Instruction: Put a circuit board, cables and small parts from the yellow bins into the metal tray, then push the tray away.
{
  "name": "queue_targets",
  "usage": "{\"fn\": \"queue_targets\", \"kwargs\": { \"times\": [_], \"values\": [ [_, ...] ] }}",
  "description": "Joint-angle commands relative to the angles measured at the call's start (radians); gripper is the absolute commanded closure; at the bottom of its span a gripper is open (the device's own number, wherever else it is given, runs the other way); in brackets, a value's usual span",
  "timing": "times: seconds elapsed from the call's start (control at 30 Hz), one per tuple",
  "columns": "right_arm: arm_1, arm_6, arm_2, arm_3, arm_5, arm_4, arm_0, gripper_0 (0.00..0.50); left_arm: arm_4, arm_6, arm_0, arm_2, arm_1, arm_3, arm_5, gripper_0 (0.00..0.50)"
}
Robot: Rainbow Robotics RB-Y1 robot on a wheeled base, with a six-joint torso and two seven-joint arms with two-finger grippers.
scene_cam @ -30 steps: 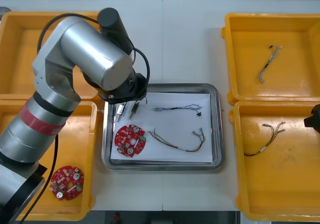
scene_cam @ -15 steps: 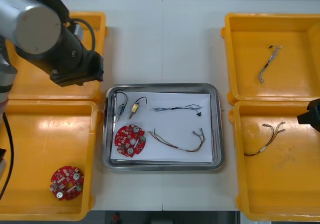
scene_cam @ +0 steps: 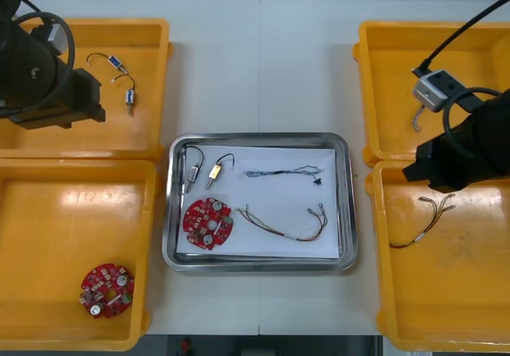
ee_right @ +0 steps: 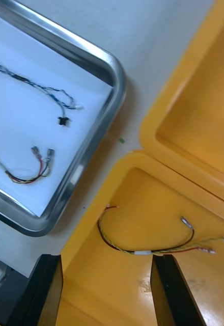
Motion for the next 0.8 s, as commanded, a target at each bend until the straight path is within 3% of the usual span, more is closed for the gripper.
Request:
{"fn": "queue_targets", "kwargs": {
  "times": [0.03,0.43,0.8],
  "values": [
    [0.042,-0.031,0.129,-0.041,0.003,0.026,-0.100,0.000,0.013,-0.106,0.094,0.062,0.075,-0.066,0.006,0.000],
    [0.192,-0.019,0.434,-0.046,0.003,0.141,-0.235,0.000,0.039,-0.160,0.261,0.170,0.112,-0.146,0.006,0.000],
    [0.214,0.016,0.753,-0.012,0.003,0.218,-0.324,0.000,0.069,-0.282,0.408,0.275,0.140,-0.213,0.006,0.000]
  ]
}}
